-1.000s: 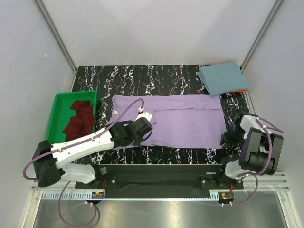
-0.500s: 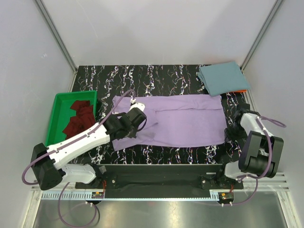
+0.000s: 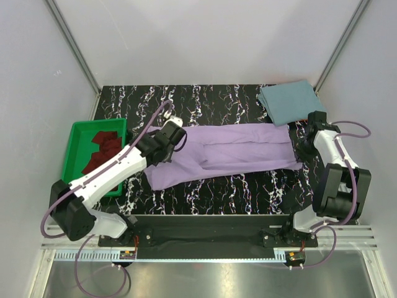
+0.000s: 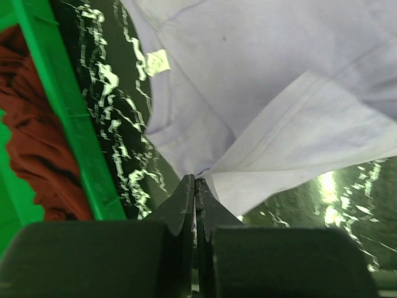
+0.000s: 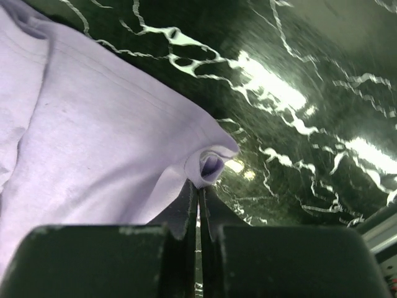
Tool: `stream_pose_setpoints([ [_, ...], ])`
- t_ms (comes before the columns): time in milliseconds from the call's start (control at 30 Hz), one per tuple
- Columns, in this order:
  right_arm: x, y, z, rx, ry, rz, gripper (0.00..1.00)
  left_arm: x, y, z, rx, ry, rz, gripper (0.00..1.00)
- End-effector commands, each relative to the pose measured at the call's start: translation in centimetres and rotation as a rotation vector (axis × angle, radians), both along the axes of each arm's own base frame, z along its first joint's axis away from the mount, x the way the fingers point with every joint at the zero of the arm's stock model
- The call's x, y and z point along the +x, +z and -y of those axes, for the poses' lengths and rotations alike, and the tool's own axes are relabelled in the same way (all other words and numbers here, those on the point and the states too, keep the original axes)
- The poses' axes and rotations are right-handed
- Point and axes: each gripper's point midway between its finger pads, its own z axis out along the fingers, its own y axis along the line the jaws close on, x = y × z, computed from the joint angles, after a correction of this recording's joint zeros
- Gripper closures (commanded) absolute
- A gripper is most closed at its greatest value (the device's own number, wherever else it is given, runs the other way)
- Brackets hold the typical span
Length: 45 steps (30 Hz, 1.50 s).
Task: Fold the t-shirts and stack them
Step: Fold the tshirt
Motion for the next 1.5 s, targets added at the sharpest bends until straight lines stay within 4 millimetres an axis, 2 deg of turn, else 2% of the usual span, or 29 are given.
stream_pose_setpoints([
  [0, 1.9, 0.9, 0.5, -0.036, 0.128, 0.013, 1.00, 3.3, 2.7, -0.3, 0.027, 0.012, 0.113, 1.00],
  [167, 4.4, 1.0, -1.1, 0.050, 0.215, 0.089, 1.00, 6.2, 3.3, -1.2, 0.048, 0.052, 0.132, 1.00],
  [267, 5.8, 1.6, -1.5, 0.072, 0.248, 0.138, 1.00, 7.8, 3.7, -1.5, 0.063, 0.065, 0.149, 1.00],
  [367, 7.3, 2.3, -1.8, 0.077, 0.276, 0.174, 1.00, 9.7, 3.5, -2.7, 0.089, 0.096, 0.147, 1.00],
  [433, 7.7, 1.8, -2.0, 0.082, 0.289, 0.157, 1.00, 10.7, 3.8, -2.9, 0.090, 0.104, 0.154, 1.00],
  [500, 8.4, 1.7, -2.4, 0.084, 0.304, 0.155, 1.00, 11.6, 3.2, -3.4, 0.094, 0.119, 0.138, 1.00],
  [600, 9.0, 0.9, -2.9, 0.090, 0.317, 0.140, 1.00, 12.8, 2.7, -3.5, 0.100, 0.121, 0.135, 1.00],
  [767, 10.1, -0.1, -2.3, 0.072, 0.300, 0.119, 1.00, 14.6, 1.4, -3.6, 0.129, 0.117, 0.127, 1.00],
  [1033, 10.1, -2.5, -1.4, 0.058, 0.251, 0.022, 1.00, 17.1, 0.2, -2.9, 0.113, 0.097, 0.123, 1.00],
  [1233, 10.4, -2.8, -1.3, 0.057, 0.240, 0.010, 1.00, 18.3, -0.7, -2.6, 0.125, 0.098, 0.102, 1.00],
  [1400, 10.6, -2.5, -1.0, 0.044, 0.224, 0.008, 0.91, 19.0, -1.4, -1.8, 0.111, 0.084, 0.090, 1.00],
  [1433, 10.9, -2.3, -1.0, 0.046, 0.218, 0.016, 0.88, 19.1, -1.6, -1.9, 0.116, 0.083, 0.084, 1.00],
  [1467, 11.1, -2.1, -1.0, 0.049, 0.214, 0.023, 0.79, 19.1, -1.7, -1.9, 0.121, 0.084, 0.081, 1.00],
])
